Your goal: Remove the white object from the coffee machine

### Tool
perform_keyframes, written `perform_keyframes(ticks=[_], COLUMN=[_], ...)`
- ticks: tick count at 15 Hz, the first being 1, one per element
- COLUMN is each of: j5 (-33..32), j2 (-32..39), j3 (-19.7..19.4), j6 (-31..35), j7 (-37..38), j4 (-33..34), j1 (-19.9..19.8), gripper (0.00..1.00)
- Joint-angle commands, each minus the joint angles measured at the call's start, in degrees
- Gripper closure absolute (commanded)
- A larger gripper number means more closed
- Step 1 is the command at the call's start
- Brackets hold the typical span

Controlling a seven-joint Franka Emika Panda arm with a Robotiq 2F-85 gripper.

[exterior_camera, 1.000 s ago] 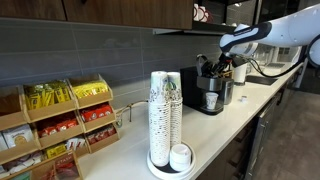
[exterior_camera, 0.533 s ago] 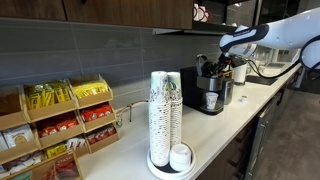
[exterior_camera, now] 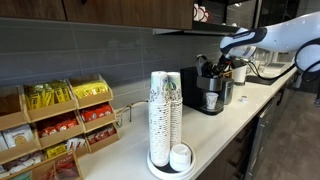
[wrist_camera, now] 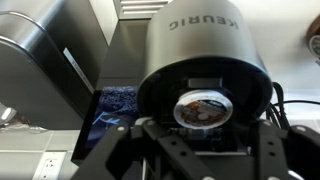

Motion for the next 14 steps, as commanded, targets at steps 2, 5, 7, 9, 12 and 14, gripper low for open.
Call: perform_keyframes(ticks=[2, 5, 7, 9, 12, 14], j5=[2.46, 3.03, 3.3, 3.33, 2.98, 2.63], j2=[1.45, 1.33, 1.16, 0.86, 0.27, -0.53], j3=[0.95, 1.12, 1.11, 1.03, 0.83, 0.68], j6=[-0.42, -0.47, -0.49, -0.39, -0.25, -0.15], j7=[-1.47, -1.55, -1.55, -1.52, -1.28, -1.19], j4=[1.72, 1.79, 1.8, 1.74, 1.93, 1.92], j1=[-1.07, -1.17, -1.18, -1.19, -1.03, -0.89], gripper=[0.57, 0.71, 0.71, 0.71, 0.71, 0.71])
